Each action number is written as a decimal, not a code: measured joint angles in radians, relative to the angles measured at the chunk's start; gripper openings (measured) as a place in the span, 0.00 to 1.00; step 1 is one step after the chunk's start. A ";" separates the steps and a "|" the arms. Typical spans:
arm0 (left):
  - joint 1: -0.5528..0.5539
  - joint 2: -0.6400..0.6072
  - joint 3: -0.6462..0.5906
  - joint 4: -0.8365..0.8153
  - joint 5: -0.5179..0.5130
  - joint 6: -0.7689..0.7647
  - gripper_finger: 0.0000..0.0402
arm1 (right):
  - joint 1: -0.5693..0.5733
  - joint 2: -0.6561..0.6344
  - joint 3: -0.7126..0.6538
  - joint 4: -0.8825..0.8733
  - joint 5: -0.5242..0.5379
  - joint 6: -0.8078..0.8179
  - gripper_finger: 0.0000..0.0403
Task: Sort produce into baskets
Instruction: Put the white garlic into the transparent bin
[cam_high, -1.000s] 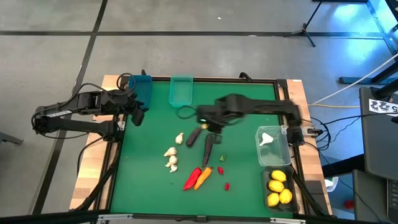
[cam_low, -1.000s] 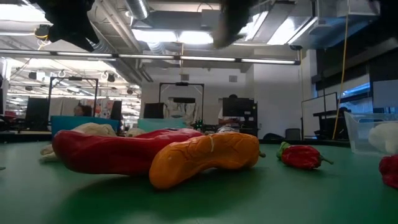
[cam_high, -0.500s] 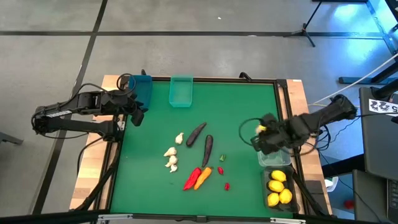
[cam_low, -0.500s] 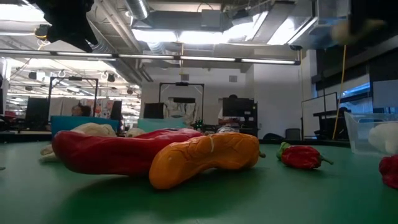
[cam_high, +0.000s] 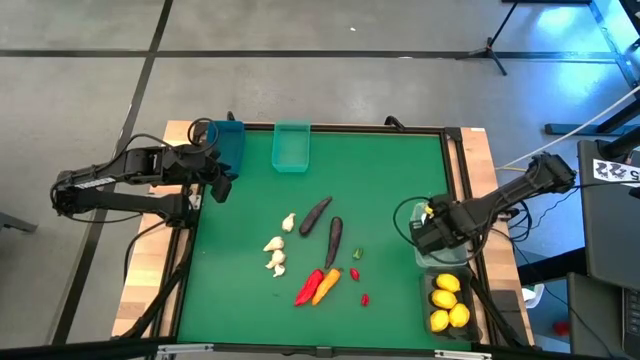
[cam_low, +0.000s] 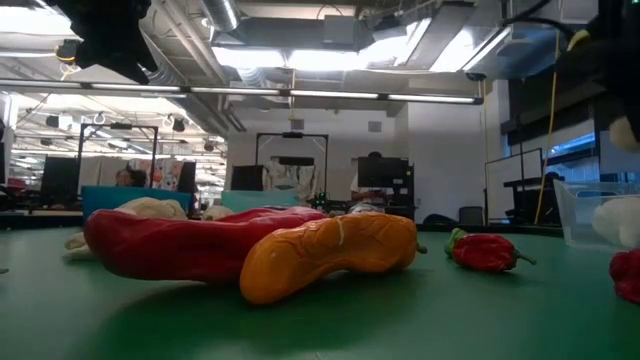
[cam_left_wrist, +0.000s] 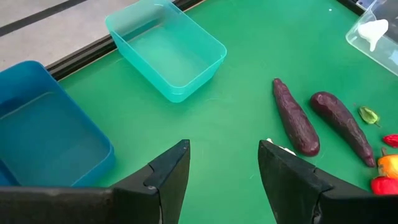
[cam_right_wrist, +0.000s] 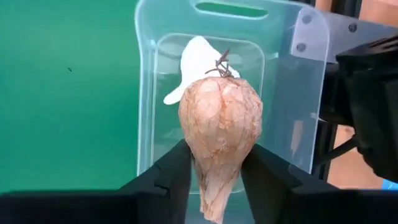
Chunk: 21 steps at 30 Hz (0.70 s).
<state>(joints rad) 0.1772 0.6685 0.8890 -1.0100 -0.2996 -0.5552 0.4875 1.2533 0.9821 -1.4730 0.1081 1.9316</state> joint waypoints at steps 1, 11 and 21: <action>0.000 0.000 0.000 0.000 0.000 0.000 0.46 | 0.000 0.000 -0.012 0.004 -0.010 0.001 0.36; 0.000 0.000 0.000 0.000 0.000 0.001 0.46 | 0.001 0.001 -0.048 0.035 -0.008 0.026 0.65; 0.000 0.000 0.000 0.000 0.000 0.003 0.46 | -0.049 0.008 0.085 0.743 0.350 -0.428 0.60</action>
<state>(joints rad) 0.1772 0.6685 0.8894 -1.0103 -0.2996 -0.5518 0.4382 1.2612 1.0674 -0.7302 0.4576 1.5040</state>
